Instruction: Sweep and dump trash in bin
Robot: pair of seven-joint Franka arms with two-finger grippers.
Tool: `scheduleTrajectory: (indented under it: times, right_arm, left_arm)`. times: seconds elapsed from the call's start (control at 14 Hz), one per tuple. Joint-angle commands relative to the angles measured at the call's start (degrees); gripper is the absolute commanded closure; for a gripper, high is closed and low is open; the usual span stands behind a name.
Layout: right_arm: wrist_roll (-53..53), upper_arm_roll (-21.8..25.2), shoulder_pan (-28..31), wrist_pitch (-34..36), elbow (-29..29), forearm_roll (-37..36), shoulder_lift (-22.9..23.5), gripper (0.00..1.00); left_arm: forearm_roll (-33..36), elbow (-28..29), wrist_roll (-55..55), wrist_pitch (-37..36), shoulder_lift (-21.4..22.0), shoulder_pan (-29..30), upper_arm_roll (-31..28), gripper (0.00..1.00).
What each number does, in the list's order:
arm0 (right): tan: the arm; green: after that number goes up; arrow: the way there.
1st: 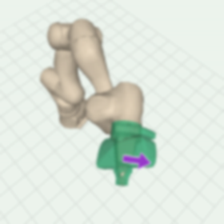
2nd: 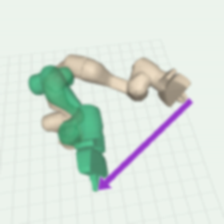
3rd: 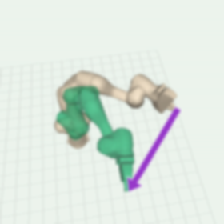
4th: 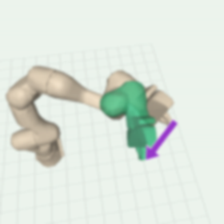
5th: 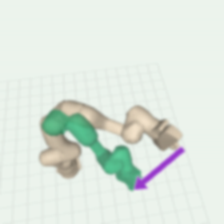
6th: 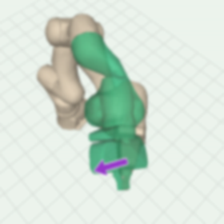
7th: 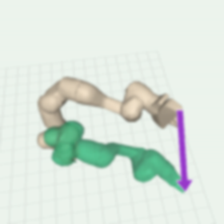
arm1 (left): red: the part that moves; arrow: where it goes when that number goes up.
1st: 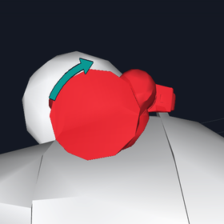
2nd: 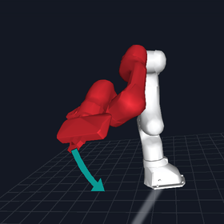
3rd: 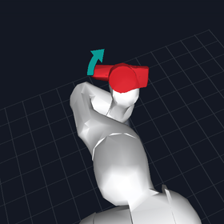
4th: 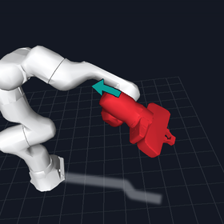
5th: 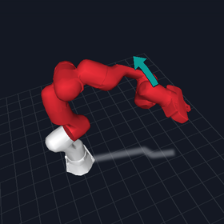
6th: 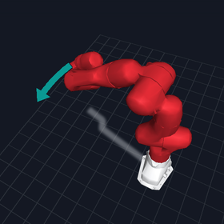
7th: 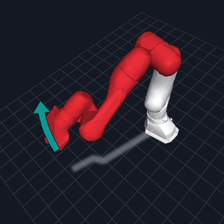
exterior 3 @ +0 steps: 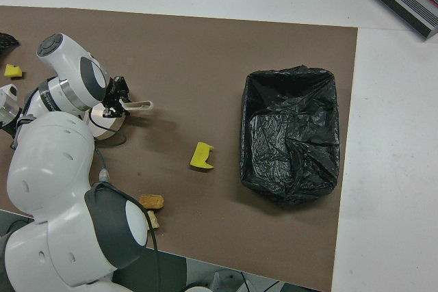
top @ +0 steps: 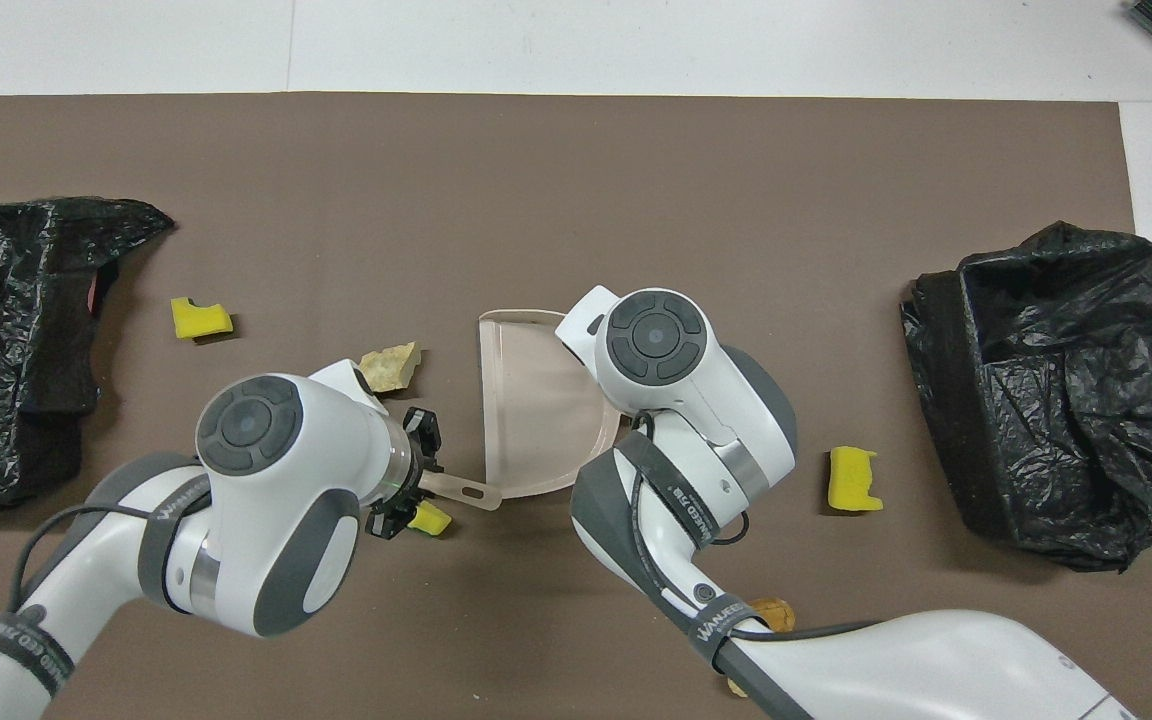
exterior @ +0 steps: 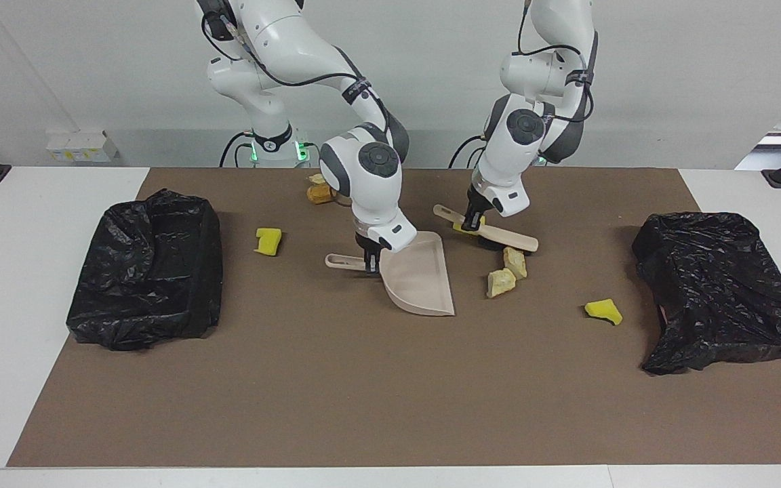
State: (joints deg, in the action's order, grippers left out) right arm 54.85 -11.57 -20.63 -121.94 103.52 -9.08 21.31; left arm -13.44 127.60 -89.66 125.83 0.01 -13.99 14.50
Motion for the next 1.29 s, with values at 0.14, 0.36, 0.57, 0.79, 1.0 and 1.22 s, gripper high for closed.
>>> scheduleTrajectory:
  times: [0.14, 0.36, 0.57, 0.79, 1.0, 1.22]
  right_arm:
    - [-1.24, -0.39, 0.15, -1.46, 2.39, -1.38, -1.09, 1.0]
    - [-1.24, -0.39, 0.15, -1.37, 2.39, -1.38, -1.09, 1.0]
    - [-1.41, -0.39, 0.15, -1.46, 2.39, -1.38, -1.09, 1.0]
    - [-1.68, -0.39, 0.15, -1.46, 2.39, -1.38, -1.09, 1.0]
    - [-1.68, -0.39, 0.15, -1.46, 2.39, -1.29, -1.09, 1.0]
    - [-1.68, -0.39, 0.15, -1.37, 2.39, -1.29, -1.09, 1.0]
  left_arm:
    - [1.3, -16.23, 7.29, -9.26, -9.06, 4.93, 0.62, 1.0]
    - [1.48, -16.5, 14.07, -18.22, -7.31, 4.94, 0.53, 1.0]
    - [1.31, -13.97, 10.84, -24.64, -4.41, 3.45, 0.79, 1.0]
    - [1.39, -10.27, 13.44, -24.67, -1.76, 1.33, 0.88, 1.0]
    - [1.92, -10.18, 24.06, -24.23, -1.94, 2.56, 0.62, 1.0]
    - [5.79, -10.09, 33.37, -23.88, -2.11, 5.36, 0.62, 1.0]
